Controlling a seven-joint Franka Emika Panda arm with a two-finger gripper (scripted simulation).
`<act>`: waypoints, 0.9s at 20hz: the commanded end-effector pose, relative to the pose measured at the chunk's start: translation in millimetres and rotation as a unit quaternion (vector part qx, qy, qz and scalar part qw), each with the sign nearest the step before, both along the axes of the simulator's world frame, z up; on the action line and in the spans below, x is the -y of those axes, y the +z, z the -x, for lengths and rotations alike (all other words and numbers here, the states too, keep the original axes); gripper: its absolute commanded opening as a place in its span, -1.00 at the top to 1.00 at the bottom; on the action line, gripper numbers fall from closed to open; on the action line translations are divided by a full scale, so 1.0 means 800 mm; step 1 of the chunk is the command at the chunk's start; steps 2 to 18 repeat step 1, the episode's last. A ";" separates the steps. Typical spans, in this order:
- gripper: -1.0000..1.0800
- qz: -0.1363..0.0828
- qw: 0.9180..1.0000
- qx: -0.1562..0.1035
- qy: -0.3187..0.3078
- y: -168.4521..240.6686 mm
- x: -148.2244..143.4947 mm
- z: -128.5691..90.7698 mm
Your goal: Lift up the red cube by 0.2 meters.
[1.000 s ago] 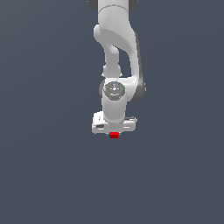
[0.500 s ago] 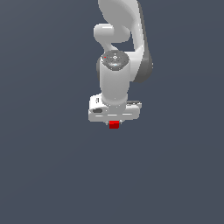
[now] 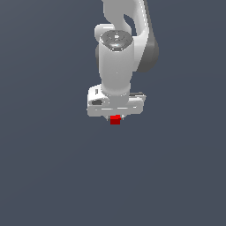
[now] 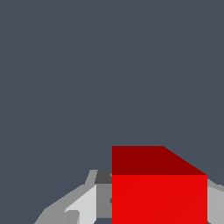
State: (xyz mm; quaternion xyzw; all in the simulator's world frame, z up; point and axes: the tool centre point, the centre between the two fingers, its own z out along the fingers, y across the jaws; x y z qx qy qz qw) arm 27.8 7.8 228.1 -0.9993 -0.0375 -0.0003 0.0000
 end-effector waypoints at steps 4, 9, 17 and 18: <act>1.00 0.000 1.000 0.000 0.000 0.002 0.000 -0.001; 1.00 0.000 1.000 0.000 0.000 0.002 0.000 -0.001; 1.00 0.000 1.000 0.000 0.000 0.002 0.000 -0.001; 1.00 0.000 1.000 0.000 0.000 0.002 0.000 -0.001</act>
